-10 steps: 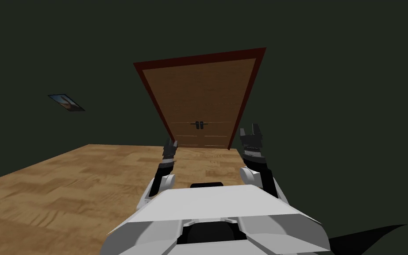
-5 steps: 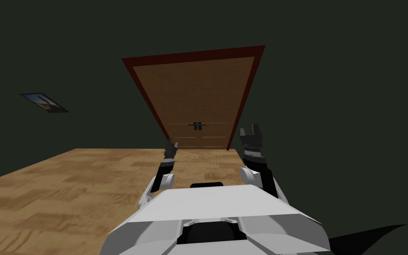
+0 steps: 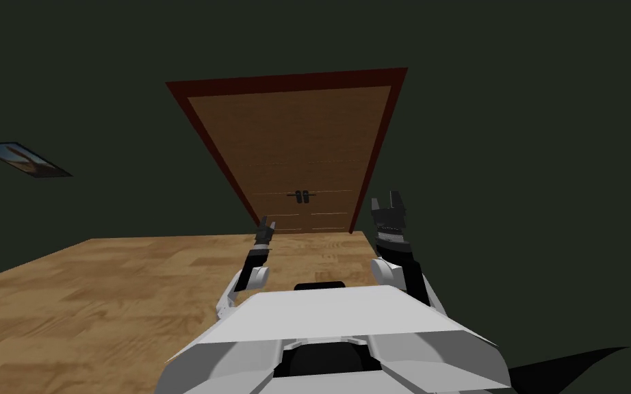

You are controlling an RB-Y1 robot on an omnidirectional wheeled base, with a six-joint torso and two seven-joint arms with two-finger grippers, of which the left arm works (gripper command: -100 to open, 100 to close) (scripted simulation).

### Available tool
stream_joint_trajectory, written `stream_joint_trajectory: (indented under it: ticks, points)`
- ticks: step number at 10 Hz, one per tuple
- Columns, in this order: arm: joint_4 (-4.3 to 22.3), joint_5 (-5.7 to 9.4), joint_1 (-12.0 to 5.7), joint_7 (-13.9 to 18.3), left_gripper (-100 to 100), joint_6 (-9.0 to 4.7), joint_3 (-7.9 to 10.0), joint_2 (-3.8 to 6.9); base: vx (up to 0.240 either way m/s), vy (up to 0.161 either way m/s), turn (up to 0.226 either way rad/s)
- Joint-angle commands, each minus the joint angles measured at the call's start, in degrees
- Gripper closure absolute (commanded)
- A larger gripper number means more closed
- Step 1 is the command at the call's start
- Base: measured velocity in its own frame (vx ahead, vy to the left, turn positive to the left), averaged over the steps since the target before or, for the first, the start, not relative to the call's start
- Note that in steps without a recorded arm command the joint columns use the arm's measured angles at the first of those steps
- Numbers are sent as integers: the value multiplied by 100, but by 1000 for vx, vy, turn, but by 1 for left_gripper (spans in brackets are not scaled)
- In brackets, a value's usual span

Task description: Pull the door open

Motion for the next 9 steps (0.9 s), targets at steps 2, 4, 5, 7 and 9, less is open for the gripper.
stream_joint_trajectory:
  ticks: [2,4,5,7,9]
  points:
    - [333,29,-146,59,-100,38,25,91,97,-17,-73]
    - [589,58,-261,113,-100,70,55,178,96,-10,-73]
    - [716,73,-318,139,-100,86,69,222,101,-1,-74]
    - [970,102,-432,192,-100,119,99,307,121,-6,-70]
    - [1342,146,-600,270,-100,166,142,433,135,-10,-109]
